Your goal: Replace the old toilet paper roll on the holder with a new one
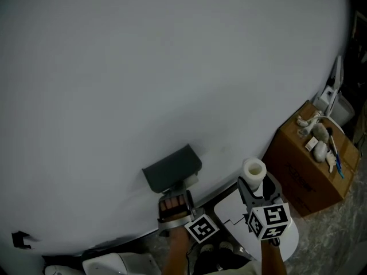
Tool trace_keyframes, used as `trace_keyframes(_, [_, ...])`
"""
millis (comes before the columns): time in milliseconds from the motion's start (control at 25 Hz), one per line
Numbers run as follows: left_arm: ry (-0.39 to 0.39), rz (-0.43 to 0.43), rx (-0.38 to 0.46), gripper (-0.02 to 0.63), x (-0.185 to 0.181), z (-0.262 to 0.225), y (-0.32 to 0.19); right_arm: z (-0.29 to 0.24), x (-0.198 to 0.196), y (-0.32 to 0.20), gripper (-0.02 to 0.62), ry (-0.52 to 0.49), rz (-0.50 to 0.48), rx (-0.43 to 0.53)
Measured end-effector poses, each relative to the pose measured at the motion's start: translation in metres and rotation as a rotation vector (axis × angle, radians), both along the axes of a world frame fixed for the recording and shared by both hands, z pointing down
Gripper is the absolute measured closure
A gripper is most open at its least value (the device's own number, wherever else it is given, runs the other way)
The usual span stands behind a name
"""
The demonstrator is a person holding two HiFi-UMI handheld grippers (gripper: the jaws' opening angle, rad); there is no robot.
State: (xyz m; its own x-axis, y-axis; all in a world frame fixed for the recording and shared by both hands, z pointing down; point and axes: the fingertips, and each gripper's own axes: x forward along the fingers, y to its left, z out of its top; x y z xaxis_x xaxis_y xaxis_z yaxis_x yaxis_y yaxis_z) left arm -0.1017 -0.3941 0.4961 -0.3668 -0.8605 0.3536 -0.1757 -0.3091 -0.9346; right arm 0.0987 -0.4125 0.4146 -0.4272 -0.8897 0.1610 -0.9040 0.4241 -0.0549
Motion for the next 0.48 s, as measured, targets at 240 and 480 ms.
trace_keyframes(240, [-0.039,-0.017,0.012,0.364,-0.003,0.007,-0.016,0.004,0.014,-0.004,0.291,-0.001,0.033,-0.012])
trace_keyframes(480, [-0.073,-0.025,0.038,0.403,-0.002,0.004,-0.020,0.008,0.021,-0.005,0.291,-0.001,0.050,-0.021])
